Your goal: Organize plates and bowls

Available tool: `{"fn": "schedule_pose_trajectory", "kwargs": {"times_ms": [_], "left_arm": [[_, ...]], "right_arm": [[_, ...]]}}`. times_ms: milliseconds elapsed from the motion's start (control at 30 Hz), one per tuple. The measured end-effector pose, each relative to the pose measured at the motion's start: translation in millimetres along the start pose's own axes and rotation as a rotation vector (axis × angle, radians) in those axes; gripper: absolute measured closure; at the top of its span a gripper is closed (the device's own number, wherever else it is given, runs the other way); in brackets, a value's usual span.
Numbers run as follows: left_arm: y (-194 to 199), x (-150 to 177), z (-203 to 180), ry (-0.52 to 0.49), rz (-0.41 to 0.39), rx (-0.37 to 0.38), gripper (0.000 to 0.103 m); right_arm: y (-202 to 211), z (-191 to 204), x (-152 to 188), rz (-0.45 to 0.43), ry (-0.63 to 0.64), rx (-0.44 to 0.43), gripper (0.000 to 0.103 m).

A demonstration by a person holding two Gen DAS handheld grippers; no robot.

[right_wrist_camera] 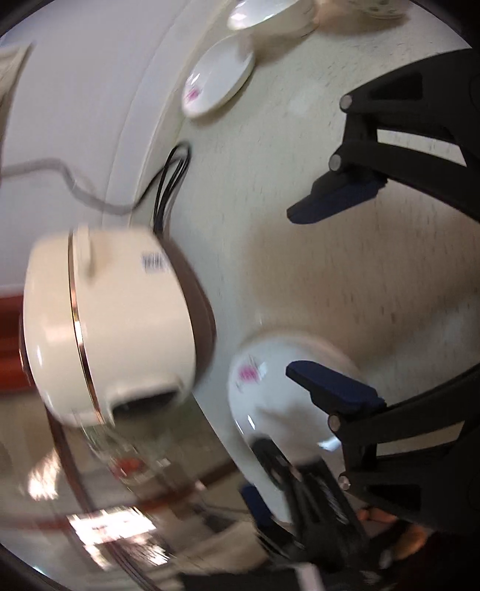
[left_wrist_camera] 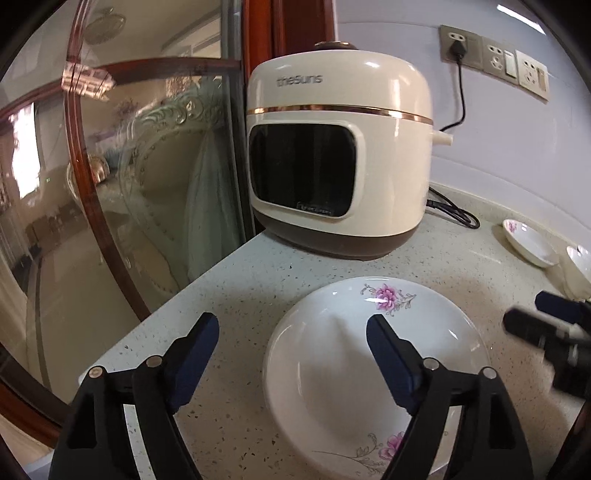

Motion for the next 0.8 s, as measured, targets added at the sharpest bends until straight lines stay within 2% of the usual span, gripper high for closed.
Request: {"fn": "schedule_pose_trajectory", "kwargs": {"times_ms": [167,367,633,800], "left_arm": [[2,1,-5,-0.028,-0.012,-0.003,0.02],[4,2,-9,-0.029,-0.003,0.016,0.019],[20,1,-53,-0.058,-0.01,0.117,0.019],[21,-5,-113,-0.045,0.07,0.256,0.016]], "right_arm": [[-6,-29,10,0.034,-0.188,-0.077,0.024],[2,-43,8,0.017,-0.22,-0.056,0.024],[14,-75,4,-0.007,-0.22,0.064,0.022],[49,-104,-4,-0.086,-0.202,0.212,0.022]]}}
Point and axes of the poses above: each gripper's, at about its wrist camera, not at the fingertips, and y roughly against the way its jaws point, z to its left, x to its underside, the point moved 7 cm from there along -y, roughly the way its jaws point, and after that the axes turned 13 degrees about y, right-handed, at the moved point
